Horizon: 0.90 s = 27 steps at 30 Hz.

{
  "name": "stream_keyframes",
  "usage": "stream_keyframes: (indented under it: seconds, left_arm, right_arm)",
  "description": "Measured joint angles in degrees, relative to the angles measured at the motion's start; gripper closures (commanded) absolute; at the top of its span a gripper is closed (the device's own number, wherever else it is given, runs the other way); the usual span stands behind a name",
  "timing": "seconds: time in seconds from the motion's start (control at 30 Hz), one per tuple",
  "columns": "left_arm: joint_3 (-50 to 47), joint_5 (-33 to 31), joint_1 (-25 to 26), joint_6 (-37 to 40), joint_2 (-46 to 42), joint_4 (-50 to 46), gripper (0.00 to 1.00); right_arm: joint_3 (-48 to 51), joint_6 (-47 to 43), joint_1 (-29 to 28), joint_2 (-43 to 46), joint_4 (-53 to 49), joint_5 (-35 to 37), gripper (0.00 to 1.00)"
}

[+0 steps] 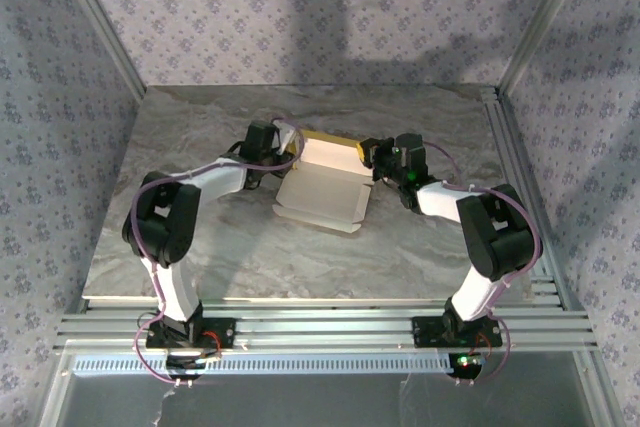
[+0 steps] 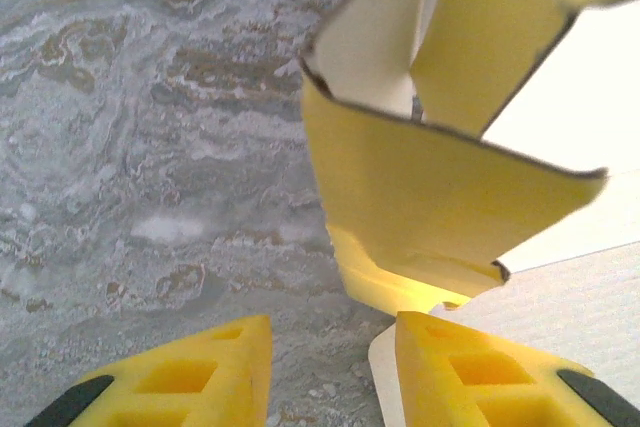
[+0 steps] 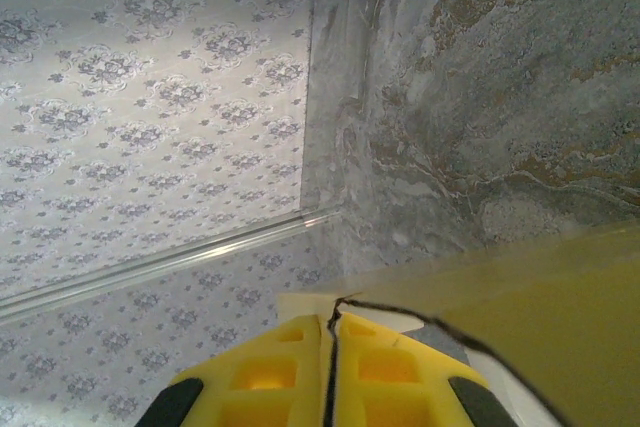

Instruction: Fold the paper box

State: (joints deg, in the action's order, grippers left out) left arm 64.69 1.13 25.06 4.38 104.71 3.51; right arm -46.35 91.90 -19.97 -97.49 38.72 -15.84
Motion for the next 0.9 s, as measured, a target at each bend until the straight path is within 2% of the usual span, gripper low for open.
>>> stream_keyframes:
  seconds: [0.33,0.63,0.9]
  left_arm:
    - [0.13,7.63,-2.84,-0.59,0.22,1.62,0.68]
    - [0.46,15.87,-2.91,-0.39,1.03,2.6,0.81]
    - [0.5,18.82,-1.86,0.09,1.18,2.73,0.9]
  right_arm:
    - [0.0,-0.09,0.22,0.0,0.02,-0.42,1.0]
    - [0.0,-0.2,0.22,0.0,0.02,-0.46,1.0]
    - [-0.09,-0.2,0.22,0.0,-0.09,-0.5,1.0]
